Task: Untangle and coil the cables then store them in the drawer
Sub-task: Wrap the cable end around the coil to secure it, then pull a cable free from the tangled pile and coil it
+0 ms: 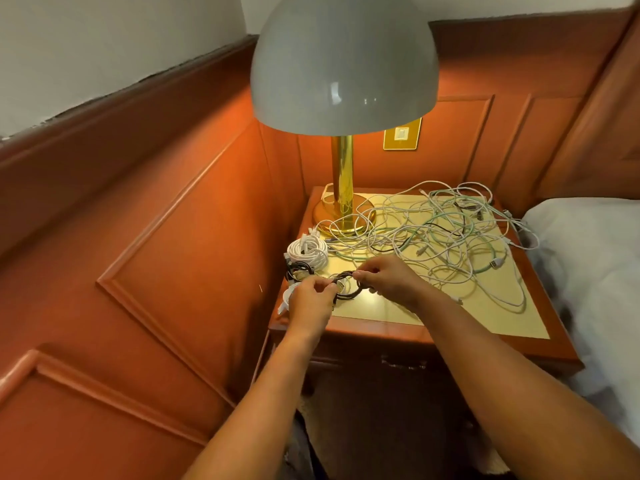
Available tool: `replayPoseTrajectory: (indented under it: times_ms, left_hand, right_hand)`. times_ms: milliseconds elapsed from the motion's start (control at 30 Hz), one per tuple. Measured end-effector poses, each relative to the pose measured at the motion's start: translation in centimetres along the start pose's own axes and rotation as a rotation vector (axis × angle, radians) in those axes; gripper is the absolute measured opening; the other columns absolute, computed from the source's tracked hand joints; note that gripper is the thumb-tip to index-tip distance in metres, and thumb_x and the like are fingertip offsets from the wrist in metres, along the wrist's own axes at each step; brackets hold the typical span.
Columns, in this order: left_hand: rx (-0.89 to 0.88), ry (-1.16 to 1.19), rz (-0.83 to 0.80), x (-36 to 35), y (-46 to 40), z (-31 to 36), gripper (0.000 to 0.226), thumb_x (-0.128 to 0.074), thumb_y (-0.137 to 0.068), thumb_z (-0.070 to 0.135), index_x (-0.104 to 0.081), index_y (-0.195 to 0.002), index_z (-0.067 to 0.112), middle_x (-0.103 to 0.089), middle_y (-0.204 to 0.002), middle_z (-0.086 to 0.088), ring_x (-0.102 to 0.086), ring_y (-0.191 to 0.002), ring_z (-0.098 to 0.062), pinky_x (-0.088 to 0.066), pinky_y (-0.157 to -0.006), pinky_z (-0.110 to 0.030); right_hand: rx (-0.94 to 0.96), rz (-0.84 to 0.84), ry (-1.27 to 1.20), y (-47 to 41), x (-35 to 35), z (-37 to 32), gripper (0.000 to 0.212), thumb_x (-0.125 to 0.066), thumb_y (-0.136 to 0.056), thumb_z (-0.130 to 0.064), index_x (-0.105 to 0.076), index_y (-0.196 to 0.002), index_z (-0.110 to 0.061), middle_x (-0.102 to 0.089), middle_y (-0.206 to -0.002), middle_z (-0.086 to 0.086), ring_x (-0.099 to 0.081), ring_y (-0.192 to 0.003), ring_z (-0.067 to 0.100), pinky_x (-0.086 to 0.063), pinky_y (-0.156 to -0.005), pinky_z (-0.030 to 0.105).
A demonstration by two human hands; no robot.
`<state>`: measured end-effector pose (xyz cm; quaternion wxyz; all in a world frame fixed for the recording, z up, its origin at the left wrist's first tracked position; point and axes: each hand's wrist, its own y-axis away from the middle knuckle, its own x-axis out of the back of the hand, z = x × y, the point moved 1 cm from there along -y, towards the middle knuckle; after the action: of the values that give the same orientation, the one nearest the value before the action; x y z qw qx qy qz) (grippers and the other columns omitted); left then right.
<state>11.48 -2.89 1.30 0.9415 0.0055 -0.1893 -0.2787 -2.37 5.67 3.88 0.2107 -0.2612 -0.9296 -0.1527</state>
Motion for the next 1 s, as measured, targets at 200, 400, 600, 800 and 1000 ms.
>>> replayPoseTrajectory:
  times_ms: [200,400,600,800,1000]
  left_hand:
    - [-0.112,-0.374,-0.037,0.4,-4.7,1.2,0.007,-0.059,-0.086,0.017,-0.059,-0.08,0.02,-0.067,-0.083,-0.005,-0.064,-0.08,-0.028,-0.054,-0.074,-0.039]
    - [-0.207,-0.722,-0.162,-0.5,-7.2,0.9,0.007,-0.057,-0.089,0.013,-0.061,-0.094,0.01,-0.067,-0.099,-0.012,-0.06,-0.096,-0.032,-0.046,-0.078,-0.035]
    - [-0.265,-0.98,-0.255,-1.1,-8.0,0.4,0.018,-0.056,-0.093,0.016,-0.061,-0.107,0.007,-0.064,-0.111,-0.015,-0.054,-0.107,-0.036,-0.04,-0.092,-0.039]
    - [-0.298,-1.058,-0.321,-1.4,-8.6,-0.6,0.018,-0.056,-0.091,0.018,-0.061,-0.108,0.011,-0.063,-0.111,-0.014,-0.054,-0.105,-0.035,-0.041,-0.091,-0.043]
    - [-0.378,-1.039,-0.325,-1.5,-8.5,-0.7,0.021,-0.055,-0.093,0.011,-0.061,-0.113,0.006,-0.059,-0.117,-0.014,-0.054,-0.107,-0.034,-0.044,-0.09,-0.043]
  right_hand:
    - [-0.016,0.117,0.014,-4.1,-1.3,0.6,0.014,-0.068,-0.09,-0.02,-0.071,-0.088,-0.006,-0.067,-0.08,0.009,-0.061,-0.076,0.022,-0.049,-0.07,0.037]
    - [-0.113,0.201,-0.042,-4.9,-3.4,3.1,0.01,-0.069,-0.089,-0.022,-0.068,-0.086,-0.013,-0.064,-0.079,0.003,-0.06,-0.078,0.024,-0.051,-0.071,0.039]
    - [-0.195,0.274,-0.015,-5.0,-4.7,3.7,0.012,-0.069,-0.088,-0.022,-0.07,-0.084,-0.01,-0.068,-0.081,0.007,-0.065,-0.082,0.024,-0.046,-0.069,0.029]
    - [-0.25,0.288,0.065,-5.1,-5.2,3.8,0.015,-0.067,-0.088,-0.024,-0.07,-0.086,-0.01,-0.068,-0.081,0.008,-0.067,-0.081,0.027,-0.056,-0.076,0.038]
    - [-0.266,0.245,0.03,-4.7,-4.7,4.0,0.019,-0.064,-0.091,-0.03,-0.067,-0.087,-0.011,-0.071,-0.087,0.013,-0.067,-0.085,0.03,-0.057,-0.082,0.047]
